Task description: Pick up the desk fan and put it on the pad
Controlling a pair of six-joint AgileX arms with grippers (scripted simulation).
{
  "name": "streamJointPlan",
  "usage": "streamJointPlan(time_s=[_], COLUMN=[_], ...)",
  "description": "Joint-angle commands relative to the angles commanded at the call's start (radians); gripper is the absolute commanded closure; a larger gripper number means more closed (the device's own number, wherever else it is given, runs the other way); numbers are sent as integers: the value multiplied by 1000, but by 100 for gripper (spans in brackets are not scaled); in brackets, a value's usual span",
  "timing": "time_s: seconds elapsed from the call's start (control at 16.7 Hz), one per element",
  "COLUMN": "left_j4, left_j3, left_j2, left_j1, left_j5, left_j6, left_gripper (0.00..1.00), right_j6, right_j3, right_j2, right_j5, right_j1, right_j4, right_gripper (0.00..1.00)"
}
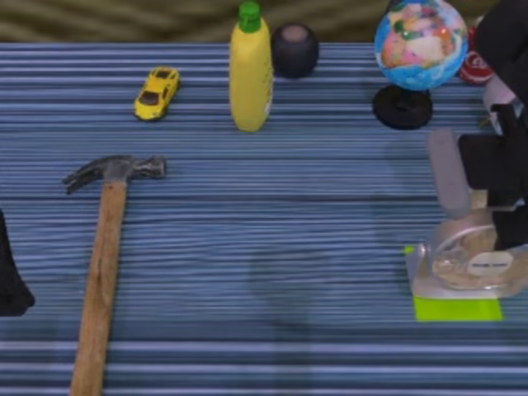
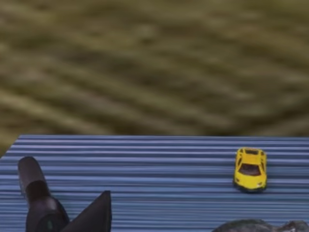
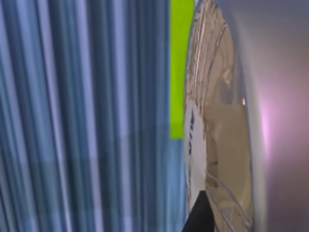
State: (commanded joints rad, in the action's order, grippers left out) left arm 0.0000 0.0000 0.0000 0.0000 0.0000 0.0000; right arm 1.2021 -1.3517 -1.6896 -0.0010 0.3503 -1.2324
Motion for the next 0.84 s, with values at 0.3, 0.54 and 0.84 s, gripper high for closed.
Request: streamJointPlan(time_s=[0.3,0.54,0.84], left_j4=[0,0,0], left_j3=[0,0,0], left_j2=[0,0,0], left_j1=[0,0,0], left_j5=[0,0,0], left_j6=[0,0,0], left_gripper=[0,0,0], right_j6=[0,0,0], right_j3=[0,0,0], right_j2=[0,0,0], right_j5=[0,0,0], right_j1=[0,0,0], right_j4=[0,0,0], right_gripper=[25,0,0])
